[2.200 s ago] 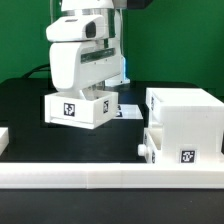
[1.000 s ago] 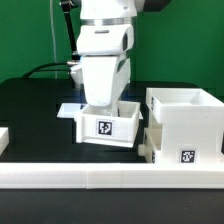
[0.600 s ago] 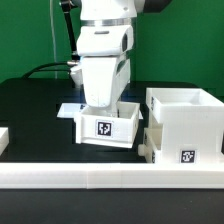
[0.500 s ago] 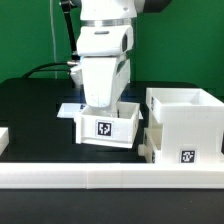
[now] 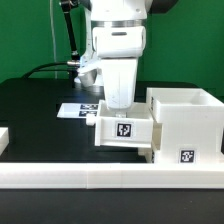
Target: Assemble drawer
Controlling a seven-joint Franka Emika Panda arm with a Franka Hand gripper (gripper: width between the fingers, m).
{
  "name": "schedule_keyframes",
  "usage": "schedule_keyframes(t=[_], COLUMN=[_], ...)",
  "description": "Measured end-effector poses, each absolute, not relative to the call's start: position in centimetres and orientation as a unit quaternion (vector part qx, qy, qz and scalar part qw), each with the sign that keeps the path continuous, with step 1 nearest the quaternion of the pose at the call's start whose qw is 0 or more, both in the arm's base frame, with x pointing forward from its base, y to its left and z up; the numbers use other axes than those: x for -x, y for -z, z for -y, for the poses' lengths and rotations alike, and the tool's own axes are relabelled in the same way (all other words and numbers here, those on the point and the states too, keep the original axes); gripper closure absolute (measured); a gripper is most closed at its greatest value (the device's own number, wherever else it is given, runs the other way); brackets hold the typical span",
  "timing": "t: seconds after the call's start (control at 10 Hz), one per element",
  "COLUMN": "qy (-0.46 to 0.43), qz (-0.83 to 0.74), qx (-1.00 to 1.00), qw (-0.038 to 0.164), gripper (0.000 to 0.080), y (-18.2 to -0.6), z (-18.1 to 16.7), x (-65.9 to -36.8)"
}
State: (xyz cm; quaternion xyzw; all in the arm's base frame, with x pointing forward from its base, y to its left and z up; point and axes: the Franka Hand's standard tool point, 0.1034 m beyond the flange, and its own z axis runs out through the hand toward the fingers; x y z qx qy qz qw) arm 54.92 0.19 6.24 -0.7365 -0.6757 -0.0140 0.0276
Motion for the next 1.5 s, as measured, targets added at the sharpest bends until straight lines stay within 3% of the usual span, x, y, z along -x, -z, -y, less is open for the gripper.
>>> schedule_keyframes(t=[1.5], qy=[0.016], qz=[0.683], qx=[0.729], qw=[0.033], gripper=[0.0762], y=[-5.5], z=[-1.7], x=[-54.5])
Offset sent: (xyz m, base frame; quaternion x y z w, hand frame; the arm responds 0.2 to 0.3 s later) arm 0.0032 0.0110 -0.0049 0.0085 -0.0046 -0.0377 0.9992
